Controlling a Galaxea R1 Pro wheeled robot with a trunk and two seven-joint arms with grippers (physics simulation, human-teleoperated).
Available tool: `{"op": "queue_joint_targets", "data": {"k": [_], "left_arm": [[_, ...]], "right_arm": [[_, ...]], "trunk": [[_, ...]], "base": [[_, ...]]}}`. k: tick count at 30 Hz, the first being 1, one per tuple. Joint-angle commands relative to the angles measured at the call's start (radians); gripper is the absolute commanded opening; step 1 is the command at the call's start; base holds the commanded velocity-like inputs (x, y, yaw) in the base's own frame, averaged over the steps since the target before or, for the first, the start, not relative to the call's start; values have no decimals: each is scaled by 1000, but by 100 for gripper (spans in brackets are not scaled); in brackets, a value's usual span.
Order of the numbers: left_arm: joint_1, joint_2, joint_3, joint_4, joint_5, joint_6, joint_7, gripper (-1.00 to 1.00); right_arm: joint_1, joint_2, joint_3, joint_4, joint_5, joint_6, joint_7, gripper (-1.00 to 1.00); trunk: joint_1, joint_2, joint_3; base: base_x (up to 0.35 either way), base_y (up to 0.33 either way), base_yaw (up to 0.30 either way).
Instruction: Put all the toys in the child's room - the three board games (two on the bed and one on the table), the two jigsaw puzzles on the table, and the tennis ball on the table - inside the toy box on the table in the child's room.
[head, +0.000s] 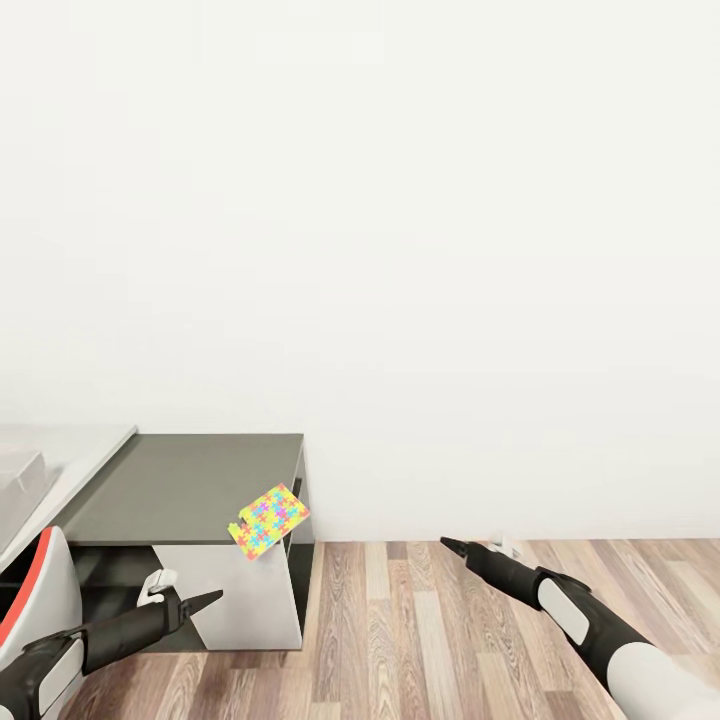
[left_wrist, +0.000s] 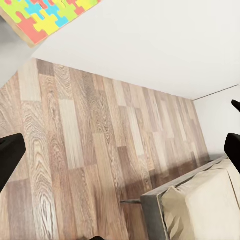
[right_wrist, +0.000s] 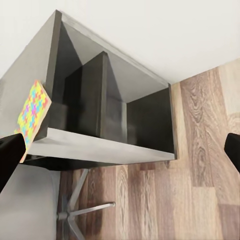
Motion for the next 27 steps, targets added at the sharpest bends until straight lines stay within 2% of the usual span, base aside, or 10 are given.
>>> {"op": "queue_joint_targets", "data": {"k": [1, 9, 19, 27], "left_arm": [[-1, 0, 1, 0, 3, 10, -3, 100], [-1, 1, 1, 0, 5, 13, -8, 100], [-1, 4, 1, 0, 2, 22, -80, 100], [-1, 11, 1, 0, 2, 20, -116, 100]], "right_arm": [[-1, -1, 5, 0, -9, 7, 0, 100], [-1, -3, 4, -1, -9, 6, 6, 100], [-1, 0, -2, -6, -17, 29, 6, 100], [-9, 8, -49, -5, -32, 186, 5, 100]], "trunk": [[1, -2, -2], [1, -2, -2], [1, -2, -2], [1, -2, -2]], "base": [[0, 0, 0], [0, 0, 0], [0, 0, 0], [0, 0, 0]]}}
